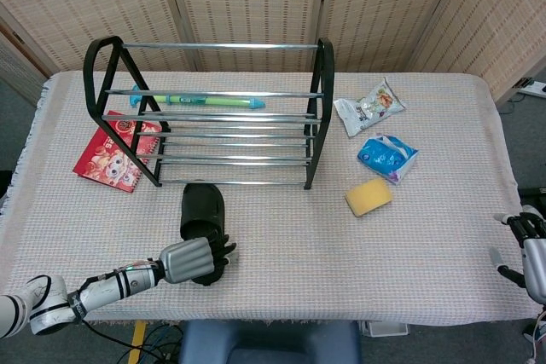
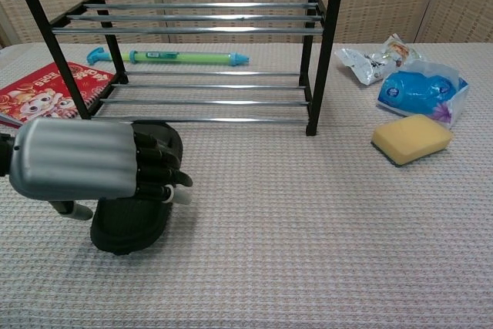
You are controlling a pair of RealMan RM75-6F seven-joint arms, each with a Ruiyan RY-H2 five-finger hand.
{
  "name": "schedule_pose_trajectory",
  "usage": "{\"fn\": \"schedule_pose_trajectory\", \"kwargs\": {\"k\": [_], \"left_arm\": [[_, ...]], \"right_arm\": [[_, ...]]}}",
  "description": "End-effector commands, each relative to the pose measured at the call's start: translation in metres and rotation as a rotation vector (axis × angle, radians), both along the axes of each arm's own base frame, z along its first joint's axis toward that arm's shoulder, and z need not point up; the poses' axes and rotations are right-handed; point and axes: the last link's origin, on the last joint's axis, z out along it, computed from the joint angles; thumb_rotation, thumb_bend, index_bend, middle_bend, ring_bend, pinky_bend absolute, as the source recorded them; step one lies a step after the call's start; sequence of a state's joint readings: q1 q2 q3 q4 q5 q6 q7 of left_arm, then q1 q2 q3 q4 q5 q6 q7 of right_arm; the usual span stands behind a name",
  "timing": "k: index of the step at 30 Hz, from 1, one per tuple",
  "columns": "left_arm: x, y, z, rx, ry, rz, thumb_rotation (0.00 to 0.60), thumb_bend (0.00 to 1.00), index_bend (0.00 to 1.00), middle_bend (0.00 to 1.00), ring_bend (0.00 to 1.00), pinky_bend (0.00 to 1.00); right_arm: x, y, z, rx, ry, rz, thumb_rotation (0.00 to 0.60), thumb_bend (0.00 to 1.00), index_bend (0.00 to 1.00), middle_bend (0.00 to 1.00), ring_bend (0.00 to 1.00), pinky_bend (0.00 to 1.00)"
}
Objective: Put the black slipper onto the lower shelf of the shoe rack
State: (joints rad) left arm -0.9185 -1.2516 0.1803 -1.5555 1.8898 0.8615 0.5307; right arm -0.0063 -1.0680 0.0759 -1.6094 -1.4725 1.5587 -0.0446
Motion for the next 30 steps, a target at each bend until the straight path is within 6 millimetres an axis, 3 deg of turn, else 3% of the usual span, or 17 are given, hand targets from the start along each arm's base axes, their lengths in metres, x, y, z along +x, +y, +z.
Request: {"fn": "schedule_pose_trajectory", "kwargs": {"k": [1, 20, 24, 30], "left_arm": [[0.000, -0.001, -0.001, -0.001, 0.027, -0.011, 0.600, 0.17, 0.13, 0.13, 0.16, 0.32], [-0.002, 0.001, -0.011, -0.029, 0.079, -0.008, 0.600, 0.17, 0.27, 0.14, 0.16, 0.32], [-0.001, -0.001, -0.014, -0.054, 0.075, -0.008, 0.600, 0.17, 0.33, 0.20, 0.17, 0.32], [0.002, -0.002, -0.017, -0.106, 0.053, -0.019, 0.600, 0.17, 0.48, 0.32, 0.27, 0.39]], "right_arm": [[0.000, 0.001, 0.001, -0.002, -0.001, -0.003, 0.600, 0.31, 0.26, 0.35, 0.24, 0.34], [-0.001, 0.002, 0.000, -0.005, -0.003, -0.013, 0.600, 0.31, 0.26, 0.36, 0.24, 0.34], [-0.001, 0.002, -0.001, -0.004, -0.004, -0.014, 0.600, 0.31, 0.26, 0.36, 0.24, 0.34], [-0.002, 0.003, -0.002, -0.005, -0.007, -0.019, 0.600, 0.31, 0.26, 0.36, 0.24, 0.34]]}}
